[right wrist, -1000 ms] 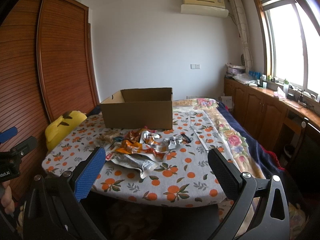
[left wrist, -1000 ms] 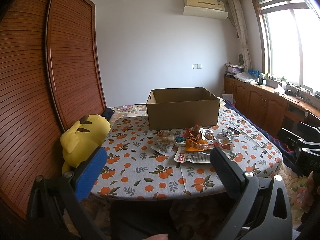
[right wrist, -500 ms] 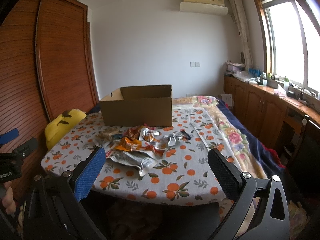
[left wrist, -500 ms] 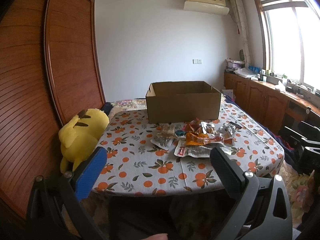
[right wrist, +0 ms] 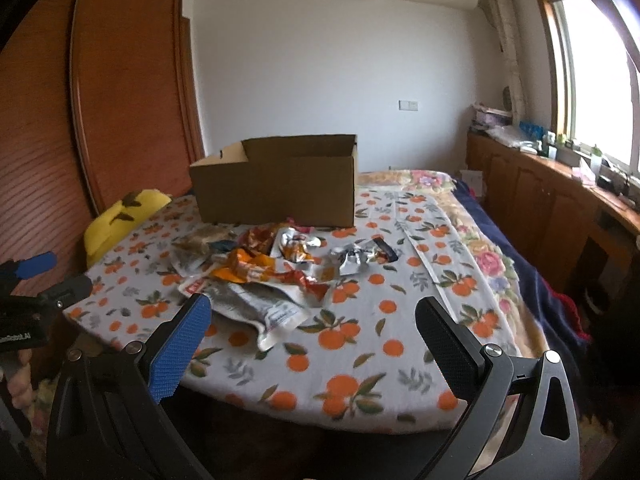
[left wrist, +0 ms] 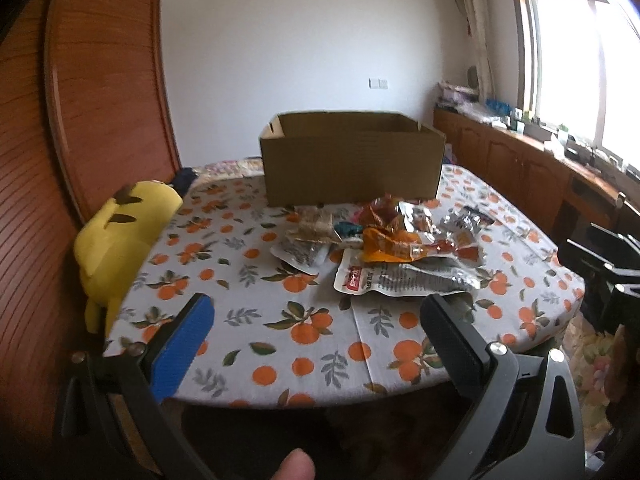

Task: Organize snacks
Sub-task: 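Reach the left tool to the granola bar while the right tool reaches the orange chicken-feet pouch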

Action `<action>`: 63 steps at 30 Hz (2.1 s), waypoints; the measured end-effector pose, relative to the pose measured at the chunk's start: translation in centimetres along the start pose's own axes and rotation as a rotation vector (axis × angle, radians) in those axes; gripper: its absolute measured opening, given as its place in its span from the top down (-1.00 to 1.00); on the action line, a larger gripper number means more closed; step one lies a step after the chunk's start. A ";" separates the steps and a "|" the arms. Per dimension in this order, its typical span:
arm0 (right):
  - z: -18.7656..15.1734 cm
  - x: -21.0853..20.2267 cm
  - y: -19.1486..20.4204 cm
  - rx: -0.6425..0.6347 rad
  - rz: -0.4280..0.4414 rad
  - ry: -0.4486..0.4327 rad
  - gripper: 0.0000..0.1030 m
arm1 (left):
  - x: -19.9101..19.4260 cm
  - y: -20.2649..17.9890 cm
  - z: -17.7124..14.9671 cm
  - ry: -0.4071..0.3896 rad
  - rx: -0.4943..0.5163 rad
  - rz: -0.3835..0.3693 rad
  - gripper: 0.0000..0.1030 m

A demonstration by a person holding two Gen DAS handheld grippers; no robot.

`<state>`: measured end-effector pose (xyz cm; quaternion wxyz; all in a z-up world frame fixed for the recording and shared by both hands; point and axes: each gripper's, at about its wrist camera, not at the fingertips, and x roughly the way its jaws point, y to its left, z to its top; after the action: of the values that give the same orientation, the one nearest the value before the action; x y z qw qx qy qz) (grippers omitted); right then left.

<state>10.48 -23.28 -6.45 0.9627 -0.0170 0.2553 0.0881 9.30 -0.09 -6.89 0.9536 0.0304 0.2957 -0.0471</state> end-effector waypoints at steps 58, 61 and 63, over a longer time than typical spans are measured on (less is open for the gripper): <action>3.3 20.9 3.3 -0.484 0.476 0.536 -0.14 | 21.2 2.0 8.4 0.290 0.054 -0.273 -0.50; 3.4 20.7 3.5 -0.488 0.472 0.530 -0.08 | 21.2 1.9 8.2 0.291 0.063 -0.268 -0.35; 3.5 20.7 3.6 -0.480 0.477 0.534 -0.05 | 21.3 2.0 8.2 0.293 0.064 -0.259 -0.25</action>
<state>29.28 -16.15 -13.60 0.7843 -0.2030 0.4645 0.3576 31.61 -0.31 -12.15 0.8850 0.0292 0.4310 -0.1737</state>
